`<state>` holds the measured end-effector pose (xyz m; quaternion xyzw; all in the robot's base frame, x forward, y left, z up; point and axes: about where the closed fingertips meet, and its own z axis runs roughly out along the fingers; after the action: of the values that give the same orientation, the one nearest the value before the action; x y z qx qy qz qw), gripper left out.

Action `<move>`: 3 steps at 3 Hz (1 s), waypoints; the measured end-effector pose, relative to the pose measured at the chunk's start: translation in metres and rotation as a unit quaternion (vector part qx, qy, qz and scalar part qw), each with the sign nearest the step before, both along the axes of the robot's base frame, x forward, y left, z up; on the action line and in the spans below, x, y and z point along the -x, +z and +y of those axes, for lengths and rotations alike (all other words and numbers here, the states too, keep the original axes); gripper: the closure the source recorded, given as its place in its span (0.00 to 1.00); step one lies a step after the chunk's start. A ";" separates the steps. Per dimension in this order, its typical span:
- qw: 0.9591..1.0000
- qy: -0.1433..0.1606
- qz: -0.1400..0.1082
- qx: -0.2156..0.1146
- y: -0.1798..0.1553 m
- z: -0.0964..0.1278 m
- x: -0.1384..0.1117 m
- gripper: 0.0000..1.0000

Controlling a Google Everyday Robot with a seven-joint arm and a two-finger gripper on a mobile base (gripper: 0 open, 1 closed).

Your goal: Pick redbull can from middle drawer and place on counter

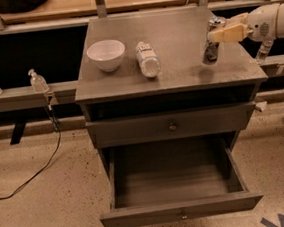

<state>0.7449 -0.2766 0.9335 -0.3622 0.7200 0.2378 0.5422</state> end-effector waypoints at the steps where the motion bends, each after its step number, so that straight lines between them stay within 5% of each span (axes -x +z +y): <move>1: 1.000 0.002 0.001 -0.001 -0.002 0.003 -0.001 0.52; 2: 1.000 0.005 0.003 -0.002 -0.004 0.008 -0.003 0.20; 3: 1.000 0.008 0.004 -0.002 -0.006 0.011 -0.005 0.00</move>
Offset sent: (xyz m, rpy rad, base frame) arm 0.0013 0.0026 -0.0014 0.0013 0.0019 0.0035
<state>0.7499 -0.2652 0.9272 -0.3658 0.7188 0.2454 0.5379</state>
